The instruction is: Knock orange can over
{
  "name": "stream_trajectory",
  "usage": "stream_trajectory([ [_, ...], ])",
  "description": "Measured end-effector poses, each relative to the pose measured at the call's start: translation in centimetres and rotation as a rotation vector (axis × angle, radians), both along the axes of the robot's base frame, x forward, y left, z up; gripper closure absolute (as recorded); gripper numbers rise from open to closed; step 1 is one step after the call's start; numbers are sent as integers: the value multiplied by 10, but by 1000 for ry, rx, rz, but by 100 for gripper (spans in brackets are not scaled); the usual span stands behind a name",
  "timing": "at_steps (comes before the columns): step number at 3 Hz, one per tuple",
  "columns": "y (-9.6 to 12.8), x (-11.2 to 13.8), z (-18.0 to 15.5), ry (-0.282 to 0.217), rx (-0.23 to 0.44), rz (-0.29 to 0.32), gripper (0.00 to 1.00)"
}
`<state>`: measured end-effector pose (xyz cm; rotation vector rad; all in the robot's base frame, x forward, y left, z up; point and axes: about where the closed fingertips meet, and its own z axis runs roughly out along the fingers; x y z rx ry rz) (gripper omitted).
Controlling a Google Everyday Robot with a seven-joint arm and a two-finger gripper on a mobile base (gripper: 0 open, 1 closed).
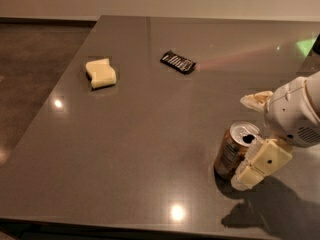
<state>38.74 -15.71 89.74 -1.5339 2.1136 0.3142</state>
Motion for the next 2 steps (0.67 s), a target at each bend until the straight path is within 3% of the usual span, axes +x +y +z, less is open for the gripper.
stream_trajectory([
  [2,5,-3,-1,14,45,22,49],
])
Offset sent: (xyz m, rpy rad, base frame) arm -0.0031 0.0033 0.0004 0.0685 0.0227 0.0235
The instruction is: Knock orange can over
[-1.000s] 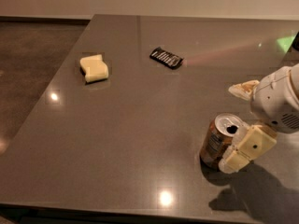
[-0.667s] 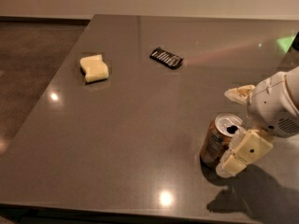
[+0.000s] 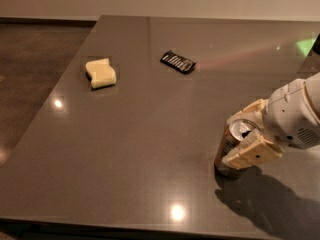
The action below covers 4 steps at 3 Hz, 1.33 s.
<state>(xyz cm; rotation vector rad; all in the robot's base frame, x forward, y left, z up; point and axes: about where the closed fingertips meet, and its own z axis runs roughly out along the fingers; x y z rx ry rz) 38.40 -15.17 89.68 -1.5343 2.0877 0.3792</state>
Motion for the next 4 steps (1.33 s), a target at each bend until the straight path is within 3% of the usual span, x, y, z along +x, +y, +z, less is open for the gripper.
stream_trajectory([
  [1,-8,9,14,29,-22,-31,80],
  [2,-16,25,33,53,-105,-50,100],
  [3,-19,44,49,89,-238,-56,100],
  [4,-24,63,45,130,-415,-45,100],
])
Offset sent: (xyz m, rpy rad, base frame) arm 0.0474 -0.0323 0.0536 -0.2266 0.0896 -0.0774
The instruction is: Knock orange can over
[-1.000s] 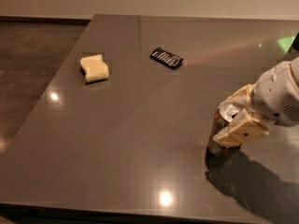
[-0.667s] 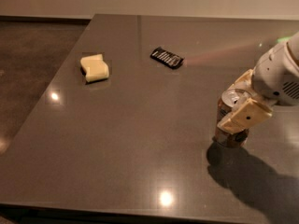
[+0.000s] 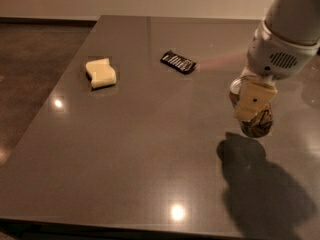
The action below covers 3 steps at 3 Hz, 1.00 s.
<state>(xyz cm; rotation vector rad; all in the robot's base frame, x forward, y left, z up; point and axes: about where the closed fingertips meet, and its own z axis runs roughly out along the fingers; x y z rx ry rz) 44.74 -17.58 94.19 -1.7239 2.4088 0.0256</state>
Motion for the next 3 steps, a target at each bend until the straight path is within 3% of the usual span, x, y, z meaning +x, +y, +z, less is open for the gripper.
stream_trajectory([
  [1,-11,21,-10,21,-139,5,100],
  [2,-15,35,-19,25,-214,9,100],
  [3,-12,43,-29,34,-245,19,82],
])
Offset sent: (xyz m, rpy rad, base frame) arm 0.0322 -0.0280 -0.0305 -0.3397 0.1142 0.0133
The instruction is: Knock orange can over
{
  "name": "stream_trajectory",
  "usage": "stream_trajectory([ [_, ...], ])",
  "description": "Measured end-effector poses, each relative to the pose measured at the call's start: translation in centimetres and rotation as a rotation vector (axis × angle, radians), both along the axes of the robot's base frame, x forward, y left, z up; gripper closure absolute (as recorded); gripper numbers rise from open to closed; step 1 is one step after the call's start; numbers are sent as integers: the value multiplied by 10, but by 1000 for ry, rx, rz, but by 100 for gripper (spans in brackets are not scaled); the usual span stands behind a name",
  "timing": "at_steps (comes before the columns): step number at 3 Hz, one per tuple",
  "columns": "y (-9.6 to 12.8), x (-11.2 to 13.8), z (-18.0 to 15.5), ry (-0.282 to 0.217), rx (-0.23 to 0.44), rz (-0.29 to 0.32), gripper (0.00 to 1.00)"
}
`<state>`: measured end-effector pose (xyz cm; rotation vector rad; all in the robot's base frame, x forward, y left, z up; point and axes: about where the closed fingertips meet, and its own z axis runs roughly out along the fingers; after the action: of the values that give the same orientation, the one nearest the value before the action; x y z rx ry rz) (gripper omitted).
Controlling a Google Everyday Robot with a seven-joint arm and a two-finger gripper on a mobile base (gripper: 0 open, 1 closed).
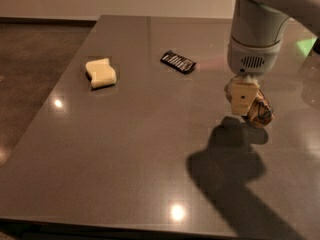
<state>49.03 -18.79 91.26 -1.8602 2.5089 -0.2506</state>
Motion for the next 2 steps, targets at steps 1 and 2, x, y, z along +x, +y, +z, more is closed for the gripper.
stream_trajectory([
  [1,5,2,-7,13,-8,13,58],
  [2,11,-1,-14,29,-3,23,35],
])
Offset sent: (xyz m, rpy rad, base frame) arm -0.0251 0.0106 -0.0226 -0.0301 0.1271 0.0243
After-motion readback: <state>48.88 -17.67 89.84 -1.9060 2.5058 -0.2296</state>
